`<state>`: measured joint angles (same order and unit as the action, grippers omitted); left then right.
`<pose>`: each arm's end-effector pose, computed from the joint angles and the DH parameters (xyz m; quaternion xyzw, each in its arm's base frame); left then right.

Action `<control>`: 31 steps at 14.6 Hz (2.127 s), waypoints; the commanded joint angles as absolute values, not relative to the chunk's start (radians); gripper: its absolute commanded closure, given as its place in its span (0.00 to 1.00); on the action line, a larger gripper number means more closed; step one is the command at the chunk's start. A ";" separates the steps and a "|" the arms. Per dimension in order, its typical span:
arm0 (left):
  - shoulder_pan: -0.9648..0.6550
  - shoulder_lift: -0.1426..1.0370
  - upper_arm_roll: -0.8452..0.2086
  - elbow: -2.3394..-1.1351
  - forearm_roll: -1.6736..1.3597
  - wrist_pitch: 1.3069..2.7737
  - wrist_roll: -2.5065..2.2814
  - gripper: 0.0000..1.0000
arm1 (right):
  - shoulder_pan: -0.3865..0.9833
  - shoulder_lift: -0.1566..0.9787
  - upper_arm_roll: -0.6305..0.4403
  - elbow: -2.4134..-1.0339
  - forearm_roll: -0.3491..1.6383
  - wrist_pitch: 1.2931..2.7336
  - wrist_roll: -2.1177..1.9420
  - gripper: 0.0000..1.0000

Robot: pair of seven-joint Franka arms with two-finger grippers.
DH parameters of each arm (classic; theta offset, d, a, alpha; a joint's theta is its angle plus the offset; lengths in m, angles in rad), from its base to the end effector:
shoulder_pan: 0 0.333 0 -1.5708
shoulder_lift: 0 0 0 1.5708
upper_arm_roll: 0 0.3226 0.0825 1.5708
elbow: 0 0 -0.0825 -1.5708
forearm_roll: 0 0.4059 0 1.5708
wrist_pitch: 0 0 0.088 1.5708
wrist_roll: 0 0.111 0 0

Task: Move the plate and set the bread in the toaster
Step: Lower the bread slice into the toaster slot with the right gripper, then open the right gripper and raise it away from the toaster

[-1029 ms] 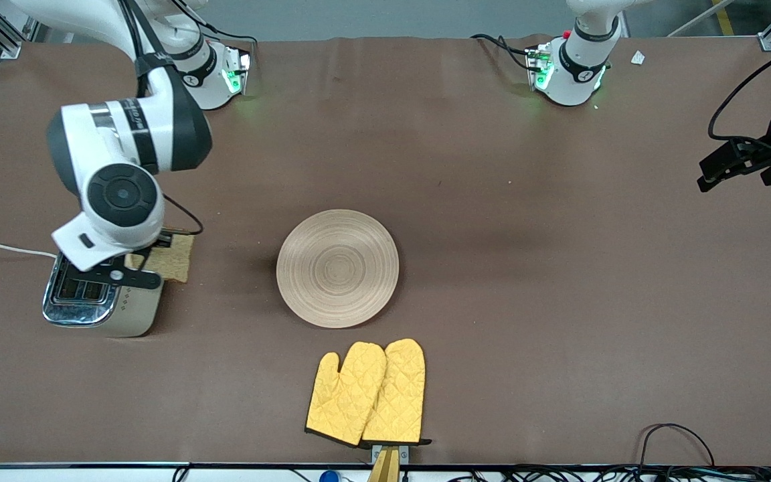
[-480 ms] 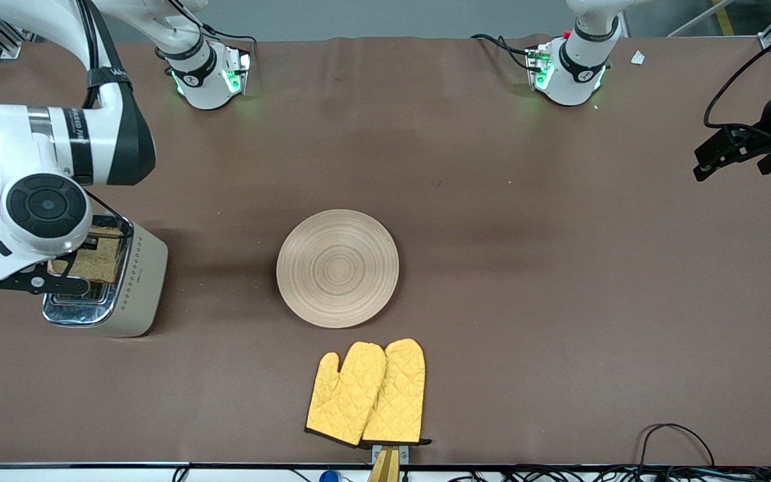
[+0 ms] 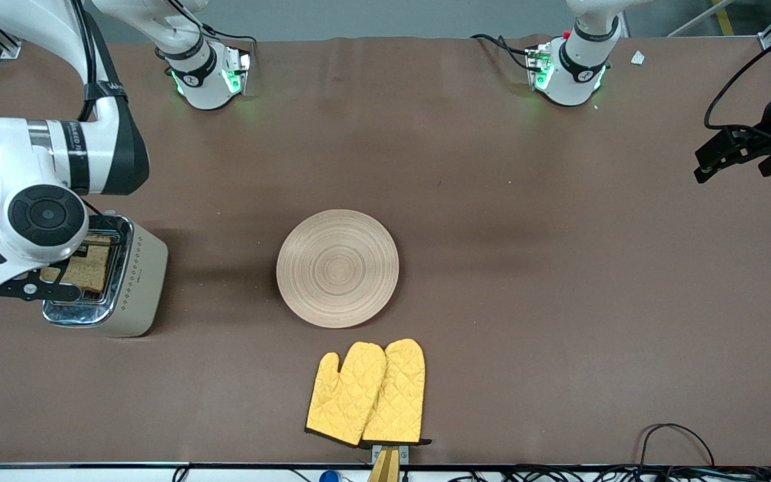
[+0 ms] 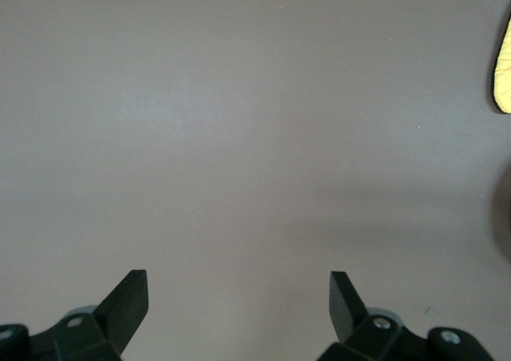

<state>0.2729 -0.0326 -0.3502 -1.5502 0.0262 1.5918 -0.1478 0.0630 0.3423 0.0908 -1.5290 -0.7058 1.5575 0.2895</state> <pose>0.5678 -0.0446 0.6568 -0.9985 -0.0353 -0.0380 0.0145 0.6595 0.0212 0.4593 0.9334 -0.0143 -0.0705 0.3517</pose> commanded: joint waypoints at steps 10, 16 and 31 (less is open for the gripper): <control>0.281 -0.054 -0.347 -1.575 -0.025 1.611 -0.133 0.00 | 0.055 0.327 0.052 -1.585 -0.729 1.634 0.285 1.00; 0.281 -0.054 -0.347 -1.575 -0.025 1.611 -0.135 0.00 | 0.057 0.359 0.052 -1.585 -0.739 1.677 0.293 1.00; 0.278 -0.044 -0.348 -1.569 -0.017 1.614 -0.135 0.00 | 0.060 0.358 0.054 -1.362 -0.383 1.520 0.279 0.00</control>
<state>0.2730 -0.0325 -0.3481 -1.5557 -0.0057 1.5998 -0.1478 0.0723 0.3878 0.0511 -1.3910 -0.4686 1.5584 0.3031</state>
